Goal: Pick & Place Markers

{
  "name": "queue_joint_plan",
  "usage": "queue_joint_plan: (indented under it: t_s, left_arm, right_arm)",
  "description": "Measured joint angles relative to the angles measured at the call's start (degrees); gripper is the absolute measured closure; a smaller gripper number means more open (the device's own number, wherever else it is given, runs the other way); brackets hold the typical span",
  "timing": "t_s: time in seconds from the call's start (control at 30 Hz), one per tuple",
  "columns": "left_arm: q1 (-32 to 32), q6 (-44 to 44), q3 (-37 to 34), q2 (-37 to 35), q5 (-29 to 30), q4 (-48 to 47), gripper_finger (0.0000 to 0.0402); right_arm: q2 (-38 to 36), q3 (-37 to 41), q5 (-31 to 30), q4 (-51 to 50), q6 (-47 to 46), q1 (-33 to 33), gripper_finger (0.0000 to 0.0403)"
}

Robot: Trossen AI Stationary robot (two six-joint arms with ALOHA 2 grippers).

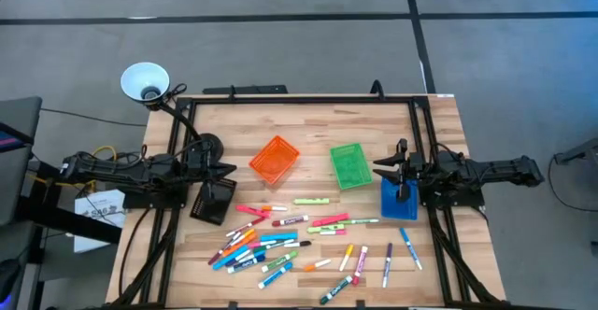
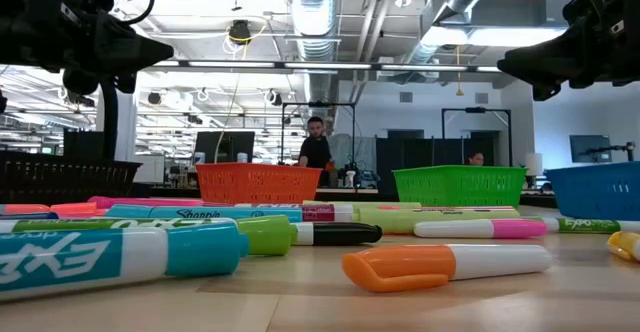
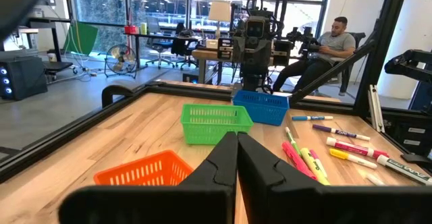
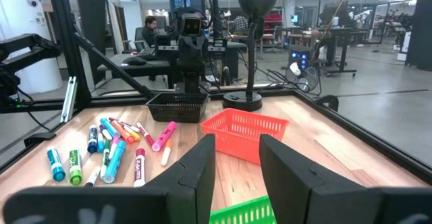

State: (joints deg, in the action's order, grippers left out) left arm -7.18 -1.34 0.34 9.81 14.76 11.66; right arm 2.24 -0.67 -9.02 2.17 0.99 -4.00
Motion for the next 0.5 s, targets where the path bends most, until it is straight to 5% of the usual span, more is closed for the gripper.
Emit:
queue_joint_plan:
  t_s: [0.5]
  left_arm:
    - [-0.02,6.97,0.0,0.11,-0.01,-0.39,0.0395]
  right_arm:
    - [0.0,0.0,0.0,0.13,-4.46,0.01,0.0295]
